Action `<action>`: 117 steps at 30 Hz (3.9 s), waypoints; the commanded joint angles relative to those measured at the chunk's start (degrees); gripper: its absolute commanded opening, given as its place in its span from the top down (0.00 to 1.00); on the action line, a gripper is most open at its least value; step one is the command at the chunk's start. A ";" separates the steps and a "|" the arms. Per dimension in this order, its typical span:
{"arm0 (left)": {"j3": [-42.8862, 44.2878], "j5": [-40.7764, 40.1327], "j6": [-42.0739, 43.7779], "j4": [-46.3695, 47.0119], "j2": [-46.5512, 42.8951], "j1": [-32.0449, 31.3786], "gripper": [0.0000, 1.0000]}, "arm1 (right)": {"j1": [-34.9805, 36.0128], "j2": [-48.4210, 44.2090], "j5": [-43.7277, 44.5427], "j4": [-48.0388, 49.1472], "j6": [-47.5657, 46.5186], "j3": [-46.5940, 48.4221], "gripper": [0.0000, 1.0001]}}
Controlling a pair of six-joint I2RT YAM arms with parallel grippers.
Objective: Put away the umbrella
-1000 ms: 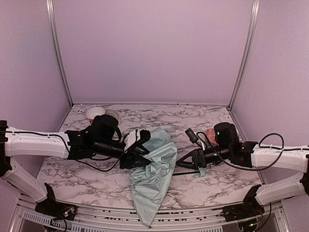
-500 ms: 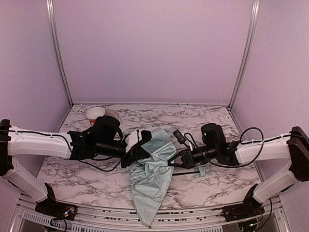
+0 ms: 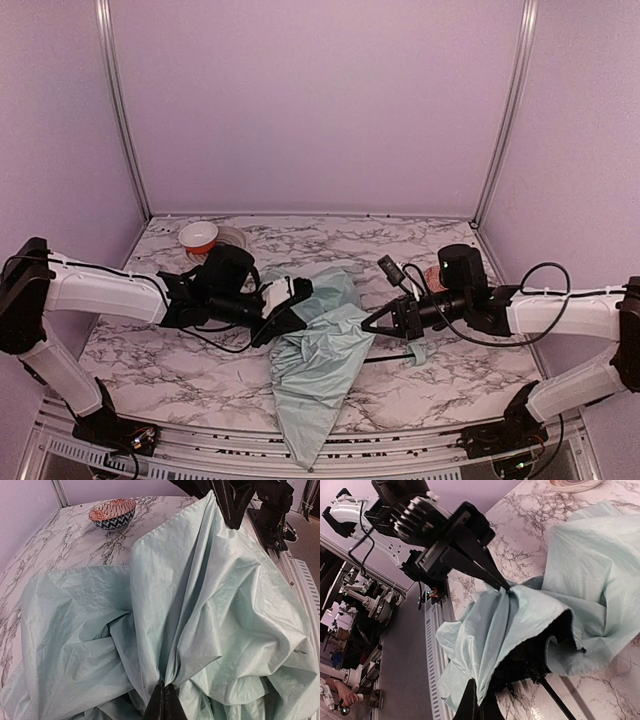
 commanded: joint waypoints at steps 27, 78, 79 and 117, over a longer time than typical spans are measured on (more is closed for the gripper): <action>7.81 19.49 -4.46 -7.93 13.73 10.09 0.44 | -5.57 43.19 7.80 -0.99 -2.51 27.47 1.00; 19.05 15.37 -22.19 -2.10 10.21 7.51 1.00 | -0.37 48.86 3.48 -22.75 -13.21 42.88 0.85; 18.53 15.50 -24.99 0.37 10.31 8.78 1.00 | -0.10 48.83 2.11 -21.72 -12.69 42.06 0.88; 15.06 5.65 -20.17 -9.51 26.02 11.39 1.00 | 30.94 -1.07 32.20 -9.21 -40.38 13.83 0.01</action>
